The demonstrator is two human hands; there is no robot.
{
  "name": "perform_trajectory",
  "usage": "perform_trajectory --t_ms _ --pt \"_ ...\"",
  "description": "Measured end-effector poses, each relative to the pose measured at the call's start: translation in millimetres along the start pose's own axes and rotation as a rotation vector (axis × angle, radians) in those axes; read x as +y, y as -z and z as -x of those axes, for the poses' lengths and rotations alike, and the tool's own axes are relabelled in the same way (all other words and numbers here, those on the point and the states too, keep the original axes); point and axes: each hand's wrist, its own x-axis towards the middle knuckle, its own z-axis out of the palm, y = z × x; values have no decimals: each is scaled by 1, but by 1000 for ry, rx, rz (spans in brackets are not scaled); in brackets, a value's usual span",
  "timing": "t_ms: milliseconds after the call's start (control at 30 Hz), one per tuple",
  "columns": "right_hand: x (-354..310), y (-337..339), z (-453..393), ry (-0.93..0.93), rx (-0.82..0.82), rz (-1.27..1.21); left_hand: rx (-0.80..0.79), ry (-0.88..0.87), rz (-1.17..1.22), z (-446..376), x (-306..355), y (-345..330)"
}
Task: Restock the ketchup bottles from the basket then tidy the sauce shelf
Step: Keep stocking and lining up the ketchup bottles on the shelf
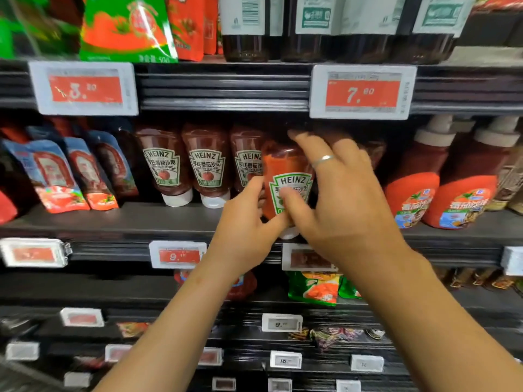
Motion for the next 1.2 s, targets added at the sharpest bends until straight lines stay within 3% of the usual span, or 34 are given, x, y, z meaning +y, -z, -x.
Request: perform_trajectory --t_ms 133,233,433,567,667,800,867,967,1033,1133,1200 --pt "2 2 -16 7 -31 199 11 46 -153 -7 0 -7" --pt "6 2 -24 24 -29 260 90 -13 -334 -6 3 -7" --pt "8 -11 -32 23 40 276 517 -390 -723 -5 12 14" --pt "6 -12 -37 5 57 309 591 -330 -963 -19 19 21" --pt "3 -10 -45 -9 10 343 500 -205 -1057 -29 29 21" --pt "0 -15 -50 -31 8 431 324 -121 -1085 -46 18 22" --pt "-1 -16 -51 -21 -9 428 321 -153 -1141 -48 15 20" --pt "-1 -9 -47 2 -38 392 220 -28 -1075 -47 18 19" --pt "3 2 -40 53 20 355 243 -19 -1060 -44 21 16" --pt "19 26 -26 116 95 288 443 -244 -949 -31 24 8" --pt "37 40 -18 141 41 299 515 -432 -762 -22 26 5"
